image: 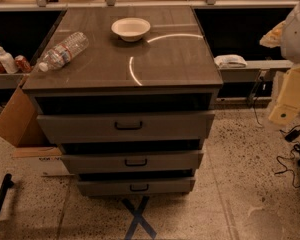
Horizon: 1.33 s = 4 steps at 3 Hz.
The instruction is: Open top drawer
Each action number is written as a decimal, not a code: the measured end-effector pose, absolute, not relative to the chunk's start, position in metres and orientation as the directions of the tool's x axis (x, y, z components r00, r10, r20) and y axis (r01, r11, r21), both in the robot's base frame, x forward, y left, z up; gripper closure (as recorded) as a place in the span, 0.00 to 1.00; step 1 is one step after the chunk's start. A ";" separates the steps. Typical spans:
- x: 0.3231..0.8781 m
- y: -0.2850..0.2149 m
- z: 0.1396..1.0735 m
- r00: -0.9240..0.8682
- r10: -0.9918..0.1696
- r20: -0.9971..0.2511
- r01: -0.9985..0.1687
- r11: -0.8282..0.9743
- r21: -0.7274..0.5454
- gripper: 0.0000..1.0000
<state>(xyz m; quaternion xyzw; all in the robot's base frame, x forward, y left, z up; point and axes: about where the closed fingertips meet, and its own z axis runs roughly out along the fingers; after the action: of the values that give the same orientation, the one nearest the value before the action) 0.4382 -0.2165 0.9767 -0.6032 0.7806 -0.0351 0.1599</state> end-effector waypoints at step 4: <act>0.423 -0.195 0.854 -0.154 -0.911 -0.383 -0.970 0.212 -0.115 0.00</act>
Offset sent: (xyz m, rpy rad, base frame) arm -0.0108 0.0157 -0.0826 0.0667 0.0725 0.1080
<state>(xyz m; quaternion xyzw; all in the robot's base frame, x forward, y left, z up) 0.4228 -0.1951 0.8545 -0.6226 0.7555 0.0788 0.1882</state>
